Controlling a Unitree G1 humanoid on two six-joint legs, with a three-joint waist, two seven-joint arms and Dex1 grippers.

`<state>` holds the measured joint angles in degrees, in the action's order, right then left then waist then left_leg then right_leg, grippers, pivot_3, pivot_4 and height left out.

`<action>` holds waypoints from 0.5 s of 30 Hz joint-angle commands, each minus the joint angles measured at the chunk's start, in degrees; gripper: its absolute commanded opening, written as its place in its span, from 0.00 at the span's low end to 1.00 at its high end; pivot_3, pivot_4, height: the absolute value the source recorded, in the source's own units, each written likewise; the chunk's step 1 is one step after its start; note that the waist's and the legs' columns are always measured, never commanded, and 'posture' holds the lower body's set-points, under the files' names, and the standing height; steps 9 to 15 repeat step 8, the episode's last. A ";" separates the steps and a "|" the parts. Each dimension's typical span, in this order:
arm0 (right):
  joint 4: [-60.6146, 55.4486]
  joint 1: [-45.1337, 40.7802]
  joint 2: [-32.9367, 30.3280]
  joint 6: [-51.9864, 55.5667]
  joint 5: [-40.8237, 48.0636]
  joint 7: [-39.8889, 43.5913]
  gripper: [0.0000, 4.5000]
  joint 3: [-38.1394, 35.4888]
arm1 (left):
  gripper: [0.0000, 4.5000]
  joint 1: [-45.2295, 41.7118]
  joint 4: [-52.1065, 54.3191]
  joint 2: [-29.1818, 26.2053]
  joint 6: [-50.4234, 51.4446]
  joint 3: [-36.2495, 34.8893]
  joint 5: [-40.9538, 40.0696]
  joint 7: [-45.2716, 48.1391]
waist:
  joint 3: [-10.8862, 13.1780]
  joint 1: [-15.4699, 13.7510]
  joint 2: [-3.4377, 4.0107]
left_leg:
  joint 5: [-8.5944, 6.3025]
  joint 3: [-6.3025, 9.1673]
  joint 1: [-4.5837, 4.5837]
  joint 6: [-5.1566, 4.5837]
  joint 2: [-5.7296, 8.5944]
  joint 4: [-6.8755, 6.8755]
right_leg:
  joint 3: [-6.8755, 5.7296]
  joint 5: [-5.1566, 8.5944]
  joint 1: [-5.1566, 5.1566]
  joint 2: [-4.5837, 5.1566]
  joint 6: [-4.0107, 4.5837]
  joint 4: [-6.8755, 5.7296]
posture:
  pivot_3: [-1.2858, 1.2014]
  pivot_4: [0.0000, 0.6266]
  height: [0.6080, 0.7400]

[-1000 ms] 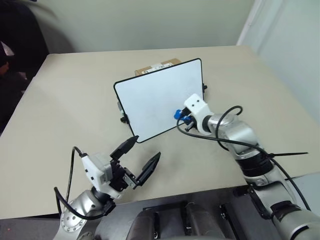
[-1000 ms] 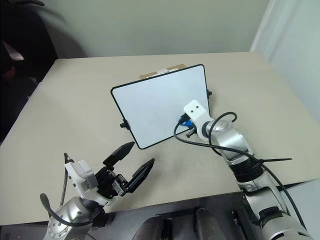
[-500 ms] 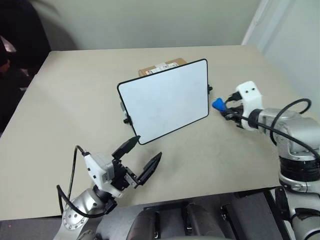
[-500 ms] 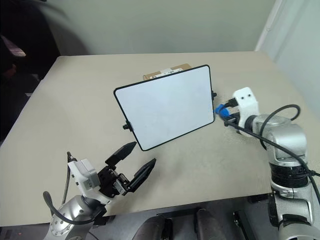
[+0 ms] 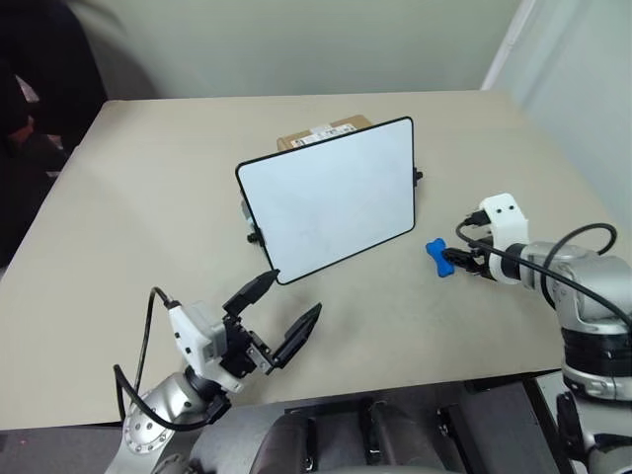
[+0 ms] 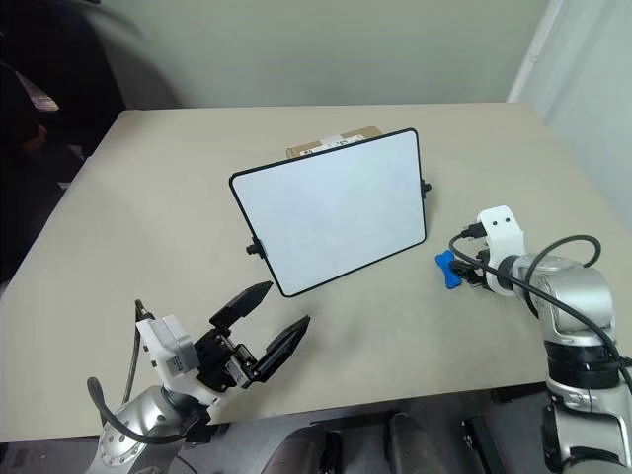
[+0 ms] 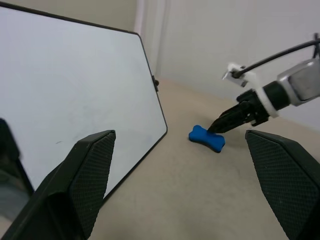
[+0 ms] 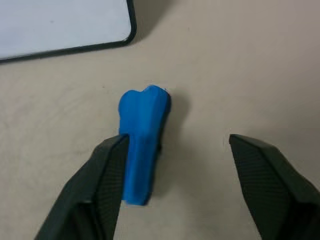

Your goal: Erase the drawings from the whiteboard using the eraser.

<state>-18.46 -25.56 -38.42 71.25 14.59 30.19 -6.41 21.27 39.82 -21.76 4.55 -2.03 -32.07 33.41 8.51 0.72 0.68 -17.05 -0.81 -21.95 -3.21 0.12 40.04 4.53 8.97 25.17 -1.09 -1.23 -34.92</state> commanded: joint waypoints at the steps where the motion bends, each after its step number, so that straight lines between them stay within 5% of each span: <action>1: -9.20 7.09 -0.18 -12.95 2.54 3.93 0.70 -5.14 | 1.00 0.00 1.45 -0.32 -0.32 0.24 -0.51 0.72 | 0.00 -0.05 0.00 | -0.01 0.00 0.00 0.01 0.01 0.00 | 0.00 0.01 -0.15 0.01 0.00 0.00 | 0.52 0.24 1.00; 7: -19.24 20.72 8.42 -33.54 10.69 10.95 0.70 -9.31 | 1.00 0.30 2.59 -0.40 -0.22 -0.54 -0.48 -0.08 | 0.00 0.31 0.00 | -0.11 -0.01 0.03 0.09 0.04 0.01 | 0.01 0.10 -0.15 0.02 0.01 -0.01 | 0.52 0.24 1.00; 15: -19.15 21.68 8.99 -34.66 11.45 11.59 0.70 -8.80 | 1.00 0.35 2.72 -0.50 -0.14 -0.88 -0.84 -0.08 | 0.00 0.31 0.00 | -0.11 -0.01 0.04 0.10 0.04 0.01 | 0.01 0.10 -0.16 0.02 0.02 -0.01 | 0.52 0.24 1.00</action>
